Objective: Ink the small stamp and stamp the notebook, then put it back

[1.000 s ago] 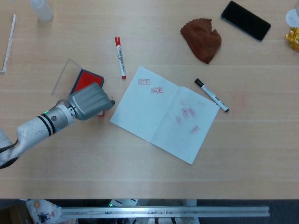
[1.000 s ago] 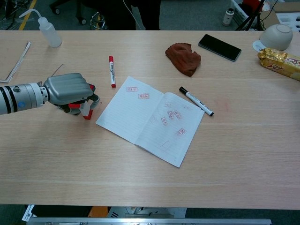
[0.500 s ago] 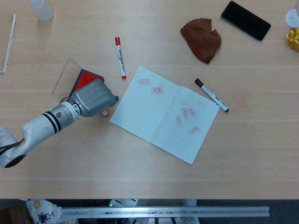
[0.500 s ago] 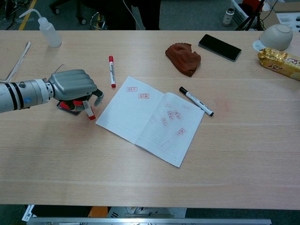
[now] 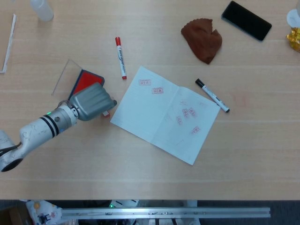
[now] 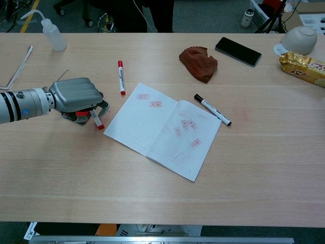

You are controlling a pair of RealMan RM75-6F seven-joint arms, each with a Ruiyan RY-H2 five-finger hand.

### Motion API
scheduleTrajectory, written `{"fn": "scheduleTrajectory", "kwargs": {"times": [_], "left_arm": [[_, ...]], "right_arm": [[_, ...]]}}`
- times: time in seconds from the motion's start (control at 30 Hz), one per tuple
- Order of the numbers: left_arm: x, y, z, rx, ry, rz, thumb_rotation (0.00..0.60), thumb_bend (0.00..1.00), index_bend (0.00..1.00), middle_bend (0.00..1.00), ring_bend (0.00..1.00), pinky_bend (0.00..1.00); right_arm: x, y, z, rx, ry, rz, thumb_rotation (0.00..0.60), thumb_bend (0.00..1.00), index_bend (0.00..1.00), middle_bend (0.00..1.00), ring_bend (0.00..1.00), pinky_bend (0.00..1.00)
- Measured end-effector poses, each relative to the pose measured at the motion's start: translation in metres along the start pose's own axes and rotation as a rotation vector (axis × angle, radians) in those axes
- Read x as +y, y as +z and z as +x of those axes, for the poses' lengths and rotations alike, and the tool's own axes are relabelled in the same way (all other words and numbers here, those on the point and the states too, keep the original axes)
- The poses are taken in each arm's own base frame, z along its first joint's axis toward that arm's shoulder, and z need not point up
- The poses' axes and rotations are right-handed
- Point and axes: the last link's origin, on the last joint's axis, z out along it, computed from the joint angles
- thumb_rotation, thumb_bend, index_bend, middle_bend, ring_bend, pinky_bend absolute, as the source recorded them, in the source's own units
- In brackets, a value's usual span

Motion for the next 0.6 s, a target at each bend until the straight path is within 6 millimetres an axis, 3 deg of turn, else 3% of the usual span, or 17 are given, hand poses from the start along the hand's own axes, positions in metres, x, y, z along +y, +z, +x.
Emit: {"fn": "scheduleTrajectory", "kwargs": {"times": [0.6], "left_arm": [[0.0006, 0.005, -0.0063, -0.013, 0.014, 0.022, 0.6, 0.33, 0.47, 0.94, 0.92, 1.0]], "right_arm": [[0.0022, 0.0001, -0.0011, -0.008, -0.002, -0.005, 0.6, 0.18, 0.06, 0.14, 0.08, 0.18]]}}
